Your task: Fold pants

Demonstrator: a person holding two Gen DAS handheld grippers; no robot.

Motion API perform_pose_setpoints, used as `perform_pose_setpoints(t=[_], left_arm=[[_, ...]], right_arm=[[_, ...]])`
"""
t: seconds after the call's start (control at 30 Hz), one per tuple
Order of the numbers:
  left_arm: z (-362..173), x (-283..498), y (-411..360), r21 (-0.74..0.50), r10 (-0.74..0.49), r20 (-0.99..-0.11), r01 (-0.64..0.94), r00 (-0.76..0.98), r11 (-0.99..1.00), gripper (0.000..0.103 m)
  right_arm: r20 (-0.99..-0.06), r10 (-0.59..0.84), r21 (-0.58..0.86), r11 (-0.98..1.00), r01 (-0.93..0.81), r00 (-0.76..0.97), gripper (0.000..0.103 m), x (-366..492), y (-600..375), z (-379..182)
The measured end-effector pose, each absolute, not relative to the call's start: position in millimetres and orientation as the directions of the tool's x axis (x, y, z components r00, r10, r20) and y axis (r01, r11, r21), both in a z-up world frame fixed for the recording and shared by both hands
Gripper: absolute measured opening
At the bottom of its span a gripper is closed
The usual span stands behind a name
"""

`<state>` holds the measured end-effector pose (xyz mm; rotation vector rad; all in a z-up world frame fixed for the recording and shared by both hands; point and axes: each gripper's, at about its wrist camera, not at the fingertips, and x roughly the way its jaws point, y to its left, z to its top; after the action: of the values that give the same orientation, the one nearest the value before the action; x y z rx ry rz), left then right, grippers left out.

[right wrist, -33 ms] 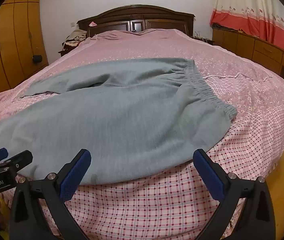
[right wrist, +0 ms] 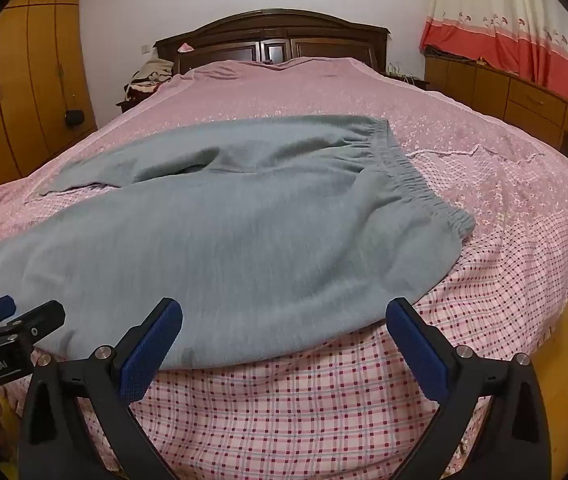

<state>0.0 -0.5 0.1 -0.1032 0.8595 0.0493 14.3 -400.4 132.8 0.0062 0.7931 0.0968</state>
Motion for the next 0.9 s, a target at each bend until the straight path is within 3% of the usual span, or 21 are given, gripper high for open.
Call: perform_pose_setpoints(t=[0.9], left_arm=[[-3.5, 0.0, -1.6, -0.045, 0.028, -0.760, -0.096, 0.650, 0.994, 0.103]], right_arm=[[-0.732, 0.095, 0.054, 0.995, -0.082, 0.675, 0.103, 23.1, -403.4, 120.6]])
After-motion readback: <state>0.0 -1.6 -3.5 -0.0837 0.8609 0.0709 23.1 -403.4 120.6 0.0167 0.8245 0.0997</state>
